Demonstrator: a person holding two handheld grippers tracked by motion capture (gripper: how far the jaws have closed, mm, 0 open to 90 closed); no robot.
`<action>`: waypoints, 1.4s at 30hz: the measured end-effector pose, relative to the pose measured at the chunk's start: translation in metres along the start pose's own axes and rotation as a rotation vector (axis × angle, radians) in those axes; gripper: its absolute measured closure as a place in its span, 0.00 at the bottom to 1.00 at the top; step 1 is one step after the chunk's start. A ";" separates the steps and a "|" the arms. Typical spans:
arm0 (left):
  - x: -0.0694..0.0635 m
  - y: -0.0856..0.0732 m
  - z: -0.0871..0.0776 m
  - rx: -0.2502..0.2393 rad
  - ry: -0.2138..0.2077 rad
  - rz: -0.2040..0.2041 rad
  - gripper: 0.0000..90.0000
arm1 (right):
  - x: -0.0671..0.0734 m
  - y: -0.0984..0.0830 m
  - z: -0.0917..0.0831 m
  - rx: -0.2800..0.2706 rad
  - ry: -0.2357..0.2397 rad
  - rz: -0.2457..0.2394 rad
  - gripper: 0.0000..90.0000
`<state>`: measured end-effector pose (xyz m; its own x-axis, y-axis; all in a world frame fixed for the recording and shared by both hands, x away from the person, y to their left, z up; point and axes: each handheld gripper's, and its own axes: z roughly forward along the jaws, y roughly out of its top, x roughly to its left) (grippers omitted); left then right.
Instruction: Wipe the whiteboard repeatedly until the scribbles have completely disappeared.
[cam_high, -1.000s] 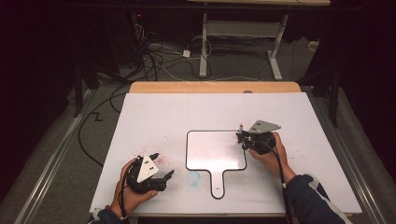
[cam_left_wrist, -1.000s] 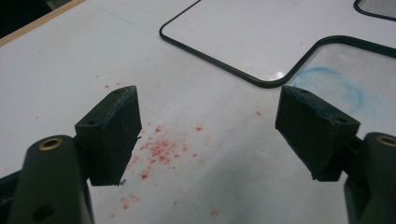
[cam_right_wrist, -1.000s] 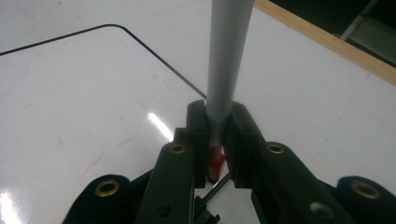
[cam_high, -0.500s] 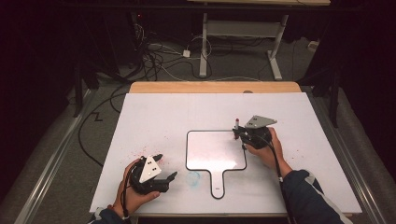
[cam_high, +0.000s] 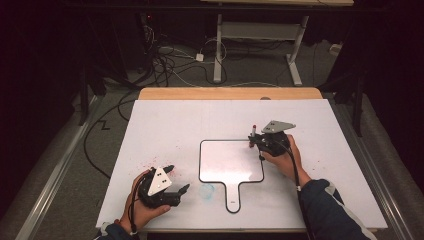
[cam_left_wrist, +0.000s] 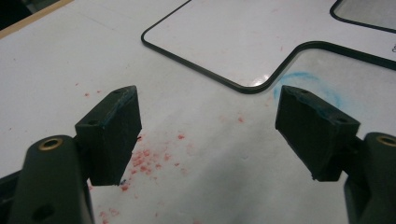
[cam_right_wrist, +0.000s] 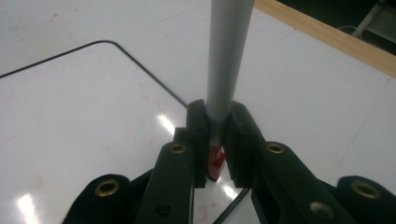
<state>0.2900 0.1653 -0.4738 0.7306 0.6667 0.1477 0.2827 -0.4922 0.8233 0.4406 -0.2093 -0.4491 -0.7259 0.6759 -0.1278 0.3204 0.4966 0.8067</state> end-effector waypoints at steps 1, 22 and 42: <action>-0.001 0.000 0.000 -0.001 0.001 0.003 0.24 | 0.000 -0.002 -0.003 -0.001 0.008 -0.004 0.90; -0.001 0.001 0.002 0.005 -0.006 0.003 0.24 | -0.004 -0.006 -0.004 -0.014 0.003 -0.013 0.91; -0.002 0.001 0.002 0.009 -0.011 0.002 0.24 | -0.001 -0.004 -0.020 0.073 0.051 0.006 0.91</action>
<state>0.2897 0.1624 -0.4739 0.7381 0.6595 0.1428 0.2872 -0.4986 0.8179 0.4275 -0.2225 -0.4410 -0.7533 0.6512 -0.0918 0.3673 0.5324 0.7627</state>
